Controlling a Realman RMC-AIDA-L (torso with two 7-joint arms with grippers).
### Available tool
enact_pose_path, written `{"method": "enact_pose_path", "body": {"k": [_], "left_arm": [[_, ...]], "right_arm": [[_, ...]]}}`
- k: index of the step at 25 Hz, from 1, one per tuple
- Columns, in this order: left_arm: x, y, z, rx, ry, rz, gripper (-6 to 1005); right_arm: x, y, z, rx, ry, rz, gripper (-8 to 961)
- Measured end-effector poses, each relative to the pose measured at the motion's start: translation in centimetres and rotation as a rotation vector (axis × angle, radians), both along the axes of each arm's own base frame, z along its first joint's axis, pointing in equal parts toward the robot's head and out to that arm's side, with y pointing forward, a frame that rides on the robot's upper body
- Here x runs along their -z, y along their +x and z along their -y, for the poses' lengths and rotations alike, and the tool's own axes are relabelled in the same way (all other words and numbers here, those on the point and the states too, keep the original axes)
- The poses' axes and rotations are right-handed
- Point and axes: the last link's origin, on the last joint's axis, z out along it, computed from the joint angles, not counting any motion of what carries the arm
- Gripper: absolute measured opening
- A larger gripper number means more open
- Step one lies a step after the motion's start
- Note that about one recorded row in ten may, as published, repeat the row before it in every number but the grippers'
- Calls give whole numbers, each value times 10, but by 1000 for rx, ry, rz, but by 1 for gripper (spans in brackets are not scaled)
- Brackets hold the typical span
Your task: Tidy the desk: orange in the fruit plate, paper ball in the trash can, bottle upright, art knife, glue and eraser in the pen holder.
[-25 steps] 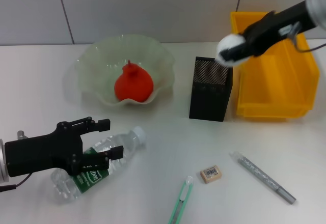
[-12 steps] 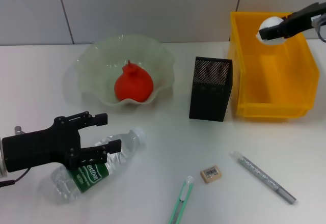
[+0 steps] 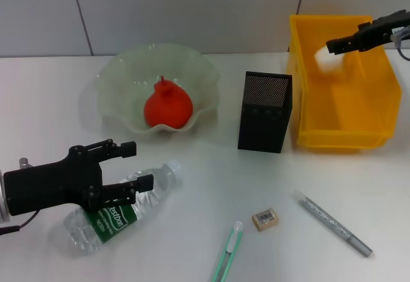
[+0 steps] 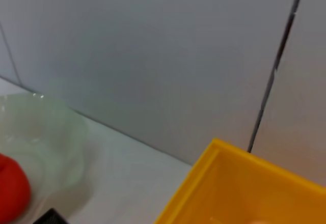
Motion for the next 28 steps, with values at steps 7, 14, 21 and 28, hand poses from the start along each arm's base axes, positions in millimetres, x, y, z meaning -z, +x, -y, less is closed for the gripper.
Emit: {"method": "enact_pose_path", "body": {"k": [7, 14, 21, 28], "left_arm": [[0, 0, 0, 2, 4, 1, 751], [1, 2, -1, 7, 8, 8, 748], [2, 6, -3, 19, 4, 10, 745], [4, 11, -7, 24, -5, 12, 742]], "right_arm": [[-7, -16, 12, -162, 56, -229, 817], [-7, -34, 63, -537, -130, -525, 817], [20, -5, 96, -618, -363, -523, 817], [65, 30, 118, -521, -563, -327, 817]]}}
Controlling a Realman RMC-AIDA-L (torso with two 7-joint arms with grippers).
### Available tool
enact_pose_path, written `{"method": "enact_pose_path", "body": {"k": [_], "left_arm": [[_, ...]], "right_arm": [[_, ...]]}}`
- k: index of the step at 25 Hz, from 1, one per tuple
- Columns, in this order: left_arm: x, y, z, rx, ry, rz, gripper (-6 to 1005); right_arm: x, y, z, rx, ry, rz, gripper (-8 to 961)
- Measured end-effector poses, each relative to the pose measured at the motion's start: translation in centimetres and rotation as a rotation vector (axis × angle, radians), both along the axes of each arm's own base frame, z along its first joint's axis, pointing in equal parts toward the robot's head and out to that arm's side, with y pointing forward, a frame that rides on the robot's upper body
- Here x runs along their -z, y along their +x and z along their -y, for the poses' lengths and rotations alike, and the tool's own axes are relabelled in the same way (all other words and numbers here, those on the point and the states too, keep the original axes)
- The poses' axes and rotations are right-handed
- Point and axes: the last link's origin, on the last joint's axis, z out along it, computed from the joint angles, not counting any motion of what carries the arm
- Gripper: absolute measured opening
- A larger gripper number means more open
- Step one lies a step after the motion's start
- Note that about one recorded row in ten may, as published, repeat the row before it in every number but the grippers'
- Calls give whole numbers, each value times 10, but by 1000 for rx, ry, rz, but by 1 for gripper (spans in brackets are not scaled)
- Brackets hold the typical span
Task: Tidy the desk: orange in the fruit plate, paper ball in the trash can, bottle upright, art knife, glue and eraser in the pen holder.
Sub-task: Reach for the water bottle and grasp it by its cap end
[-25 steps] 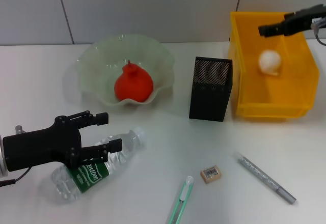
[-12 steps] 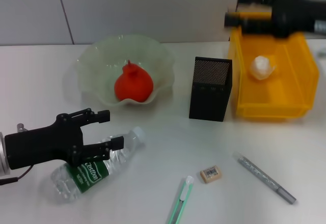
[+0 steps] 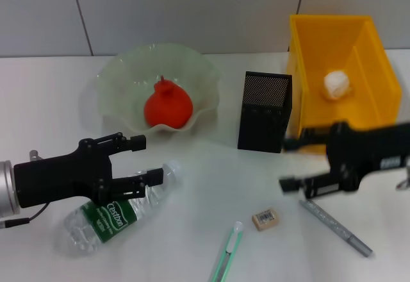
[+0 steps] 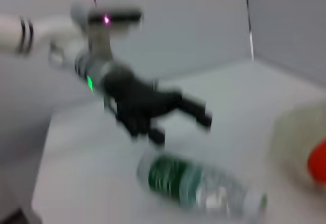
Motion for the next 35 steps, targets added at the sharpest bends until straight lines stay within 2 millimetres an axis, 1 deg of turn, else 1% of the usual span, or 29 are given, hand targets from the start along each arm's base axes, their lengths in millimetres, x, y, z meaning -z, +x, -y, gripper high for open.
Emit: {"method": "enact_pose_path", "body": {"k": [1, 2, 4, 5, 9, 10, 11, 12, 13, 15, 16, 19, 20, 21, 22, 23, 25, 26, 27, 28, 30, 35], "left_arm": [[0, 0, 0, -1, -3, 0, 741], [1, 1, -1, -3, -8, 0, 741], [1, 2, -2, -4, -9, -1, 740], [1, 1, -3, -7, -6, -8, 739], [6, 4, -10, -14, -12, -40, 738], [9, 12, -19, -23, -35, -66, 737], [9, 12, -19, -23, -35, -66, 737], [11, 23, -31, -37, -72, -110, 736], [11, 23, -31, -37, -72, -110, 736], [13, 40, -45, -42, -116, -169, 735], [13, 42, -47, -45, -124, -180, 735], [15, 59, -63, -87, -174, -284, 733], [19, 67, -73, -137, -206, -369, 733], [19, 67, -73, -137, -206, -369, 732], [22, 71, -78, -177, -226, -438, 732], [22, 71, -78, -177, -226, -438, 732], [26, 75, -84, -230, -235, -560, 731], [26, 75, -84, -230, -235, -560, 730], [29, 79, -84, -245, -239, -617, 730], [29, 79, -84, -245, -239, -617, 729], [34, 84, -86, -273, -245, -685, 728], [39, 88, -89, -293, -236, -713, 726]], "right_arm": [[0, 0, 0, 0, 0, 0, 817], [7, 7, 2, 5, 6, 42, 817], [10, 10, 3, 6, 8, 55, 817], [17, 17, 5, 13, 12, 79, 817], [24, 24, 7, 23, 15, 88, 817], [26, 27, 9, 31, 17, 89, 817], [26, 27, 9, 31, 17, 89, 817], [27, 29, 9, 34, 19, 89, 817], [27, 30, 9, 34, 21, 89, 817], [28, 32, 10, 33, 25, 90, 817], [28, 32, 10, 33, 25, 90, 816], [28, 33, 10, 35, 27, 91, 816], [28, 33, 10, 35, 27, 91, 816], [28, 33, 10, 35, 27, 91, 816], [28, 33, 10, 35, 27, 91, 816], [28, 33, 10, 35, 27, 91, 816], [28, 33, 11, 36, 27, 91, 816], [28, 33, 11, 37, 27, 90, 816], [28, 34, 11, 39, 28, 90, 816], [28, 34, 11, 39, 28, 90, 816], [28, 34, 12, 42, 30, 88, 816], [28, 34, 12, 40, 30, 88, 816]]}}
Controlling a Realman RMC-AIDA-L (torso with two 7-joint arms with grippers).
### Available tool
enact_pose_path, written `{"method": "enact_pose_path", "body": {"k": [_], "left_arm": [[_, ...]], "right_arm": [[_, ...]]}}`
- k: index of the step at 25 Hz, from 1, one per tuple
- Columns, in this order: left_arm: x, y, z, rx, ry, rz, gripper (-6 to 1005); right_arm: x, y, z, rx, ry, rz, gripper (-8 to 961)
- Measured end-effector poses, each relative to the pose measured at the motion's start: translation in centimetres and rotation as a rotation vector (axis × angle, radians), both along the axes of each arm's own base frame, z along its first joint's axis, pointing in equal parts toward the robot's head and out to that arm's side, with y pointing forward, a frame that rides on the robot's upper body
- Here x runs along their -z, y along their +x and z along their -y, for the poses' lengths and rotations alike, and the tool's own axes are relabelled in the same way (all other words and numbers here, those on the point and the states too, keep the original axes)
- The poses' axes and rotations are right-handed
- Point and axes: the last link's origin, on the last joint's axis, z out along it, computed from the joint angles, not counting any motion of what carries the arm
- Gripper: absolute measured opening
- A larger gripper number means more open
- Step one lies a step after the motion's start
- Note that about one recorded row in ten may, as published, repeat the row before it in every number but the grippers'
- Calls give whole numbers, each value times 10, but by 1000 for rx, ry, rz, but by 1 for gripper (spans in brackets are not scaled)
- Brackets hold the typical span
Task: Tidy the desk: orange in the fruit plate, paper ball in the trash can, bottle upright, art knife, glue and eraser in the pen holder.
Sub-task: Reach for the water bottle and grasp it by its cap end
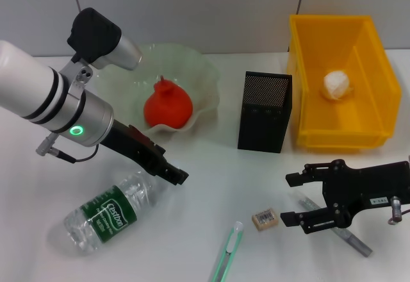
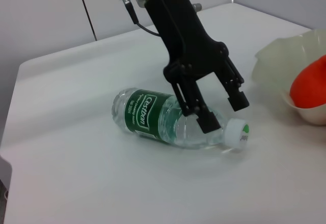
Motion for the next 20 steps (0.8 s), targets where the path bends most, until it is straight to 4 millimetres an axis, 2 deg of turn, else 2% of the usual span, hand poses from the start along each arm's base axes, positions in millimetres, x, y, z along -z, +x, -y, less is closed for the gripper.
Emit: {"method": "enact_pose_path", "body": {"k": [10, 20], "left_arm": [[17, -8, 0, -16, 13, -40, 722], [24, -12, 0, 0, 23, -64, 718]], "right_arm": [[-1, -1, -1, -7, 1, 2, 816], [-2, -1, -2, -8, 2, 3, 816]]}}
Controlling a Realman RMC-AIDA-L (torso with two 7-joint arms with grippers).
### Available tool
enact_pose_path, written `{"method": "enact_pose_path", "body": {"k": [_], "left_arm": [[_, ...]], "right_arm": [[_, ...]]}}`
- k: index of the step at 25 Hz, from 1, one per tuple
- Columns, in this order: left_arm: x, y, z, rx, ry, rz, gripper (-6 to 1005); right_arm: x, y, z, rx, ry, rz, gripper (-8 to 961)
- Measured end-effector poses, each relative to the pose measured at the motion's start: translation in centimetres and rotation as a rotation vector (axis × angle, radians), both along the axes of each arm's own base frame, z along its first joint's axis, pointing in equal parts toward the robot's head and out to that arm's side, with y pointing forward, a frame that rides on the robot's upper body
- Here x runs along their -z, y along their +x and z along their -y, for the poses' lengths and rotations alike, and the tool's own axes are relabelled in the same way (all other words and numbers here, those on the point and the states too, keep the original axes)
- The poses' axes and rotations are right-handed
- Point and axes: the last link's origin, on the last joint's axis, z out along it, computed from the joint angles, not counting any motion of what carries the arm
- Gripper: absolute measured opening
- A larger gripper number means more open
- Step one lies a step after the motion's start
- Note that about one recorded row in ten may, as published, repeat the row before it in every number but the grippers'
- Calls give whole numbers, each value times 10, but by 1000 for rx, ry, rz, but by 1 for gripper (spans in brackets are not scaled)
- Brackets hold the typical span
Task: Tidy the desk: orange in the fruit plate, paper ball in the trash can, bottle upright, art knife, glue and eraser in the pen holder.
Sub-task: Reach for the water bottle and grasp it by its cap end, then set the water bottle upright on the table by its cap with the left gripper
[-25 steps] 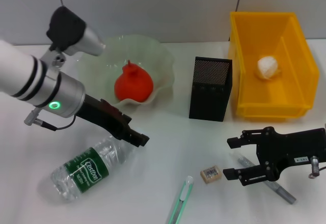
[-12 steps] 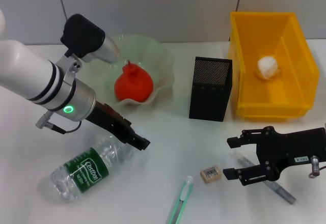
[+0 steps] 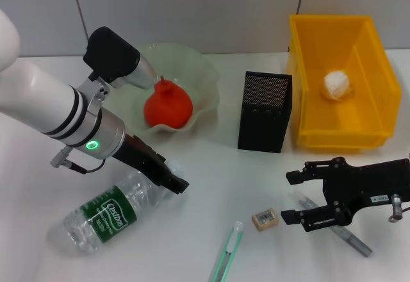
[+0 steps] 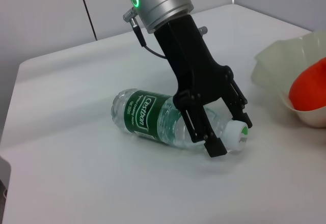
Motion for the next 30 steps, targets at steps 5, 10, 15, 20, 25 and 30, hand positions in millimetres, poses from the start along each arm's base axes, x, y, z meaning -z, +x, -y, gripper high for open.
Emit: {"method": "enact_pose_path", "body": {"k": [5, 10, 15, 20, 25, 30], "left_arm": [[1, 0, 0, 4, -2, -6, 715], [2, 0, 0, 15, 1, -15, 694], [4, 0, 0, 26, 0, -25, 645], [6, 1, 1, 37, -8, -38, 557], [5, 3, 0, 42, -3, -34, 453], [-1, 7, 1, 47, -8, -19, 452]], "right_arm": [[0, 0, 0, 0, -1, -1, 816], [0, 0, 0, 2, 1, -3, 816], [0, 0, 0, 3, 0, -6, 816], [-1, 0, 0, 2, 2, -6, 816], [-1, 0, 0, 3, 3, -6, 816], [-1, 0, 0, 4, 5, -5, 816]]}}
